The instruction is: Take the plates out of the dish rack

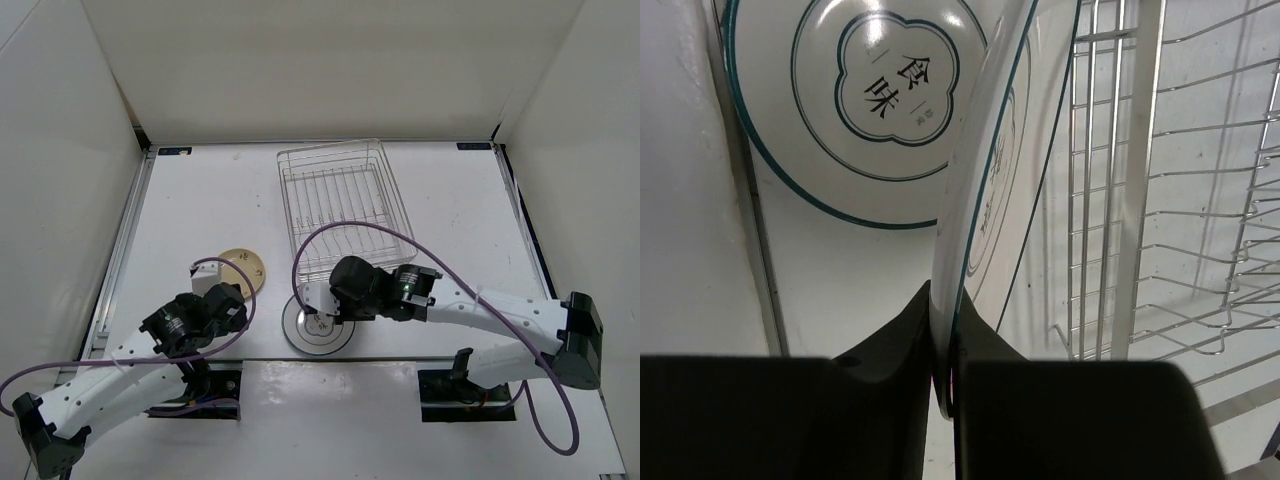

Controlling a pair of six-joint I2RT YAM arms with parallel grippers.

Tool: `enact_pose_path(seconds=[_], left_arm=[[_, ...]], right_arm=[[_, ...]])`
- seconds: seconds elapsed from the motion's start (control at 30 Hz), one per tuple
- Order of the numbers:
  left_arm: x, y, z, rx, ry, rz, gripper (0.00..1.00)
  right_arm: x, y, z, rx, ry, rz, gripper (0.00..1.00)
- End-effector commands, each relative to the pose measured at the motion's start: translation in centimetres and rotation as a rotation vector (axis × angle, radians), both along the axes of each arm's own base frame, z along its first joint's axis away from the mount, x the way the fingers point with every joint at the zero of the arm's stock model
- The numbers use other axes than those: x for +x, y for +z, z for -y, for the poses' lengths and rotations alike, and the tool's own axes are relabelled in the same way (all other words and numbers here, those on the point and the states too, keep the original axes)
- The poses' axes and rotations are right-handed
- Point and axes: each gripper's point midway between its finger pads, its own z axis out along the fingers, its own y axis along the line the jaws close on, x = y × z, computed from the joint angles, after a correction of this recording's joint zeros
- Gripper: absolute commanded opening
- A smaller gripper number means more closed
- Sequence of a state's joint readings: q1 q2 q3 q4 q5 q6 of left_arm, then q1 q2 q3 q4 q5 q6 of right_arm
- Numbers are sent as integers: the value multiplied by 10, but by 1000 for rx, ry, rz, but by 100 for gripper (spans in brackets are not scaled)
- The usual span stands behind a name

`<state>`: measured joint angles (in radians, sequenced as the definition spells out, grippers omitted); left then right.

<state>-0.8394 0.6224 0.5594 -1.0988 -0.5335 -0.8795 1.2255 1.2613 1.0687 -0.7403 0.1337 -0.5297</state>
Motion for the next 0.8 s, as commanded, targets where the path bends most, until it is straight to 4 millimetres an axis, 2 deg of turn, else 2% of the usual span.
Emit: enact_pose_path(seconds=[0.0, 0.03, 0.1, 0.13, 0.17, 0.3, 0.43, 0.53, 0.67, 0.7, 0.73, 0.77], left_arm=[[9, 18, 3, -17, 13, 44, 100], [9, 18, 2, -13, 14, 44, 100], [9, 18, 3, -14, 17, 45, 100], [9, 18, 2, -14, 18, 47, 100], [9, 16, 2, -15, 20, 47, 100], [8, 13, 1, -15, 25, 41, 100], [6, 14, 0, -12, 25, 35, 100], [5, 14, -2, -15, 27, 37, 100], [4, 16, -3, -28, 32, 51, 100], [4, 15, -4, -31, 36, 52, 100], [3, 16, -5, -28, 35, 52, 100], [3, 17, -5, -29, 35, 55, 100]], right_arm=[[12, 12, -22, 93, -24, 92, 0], [10, 11, -27, 109, -24, 92, 0], [8, 2, -26, 94, -34, 98, 0], [10, 5, -33, 124, -43, 116, 0], [16, -3, -27, 99, -70, 150, 0], [29, -3, -38, 134, -101, 257, 0], [32, -8, -43, 118, -120, 284, 0], [27, -17, -44, 91, -130, 257, 0], [16, -20, -47, 76, -117, 202, 0], [11, -20, -47, 73, -105, 176, 7], [8, -20, -46, 65, -99, 162, 21], [3, -20, -47, 65, -81, 140, 22]])
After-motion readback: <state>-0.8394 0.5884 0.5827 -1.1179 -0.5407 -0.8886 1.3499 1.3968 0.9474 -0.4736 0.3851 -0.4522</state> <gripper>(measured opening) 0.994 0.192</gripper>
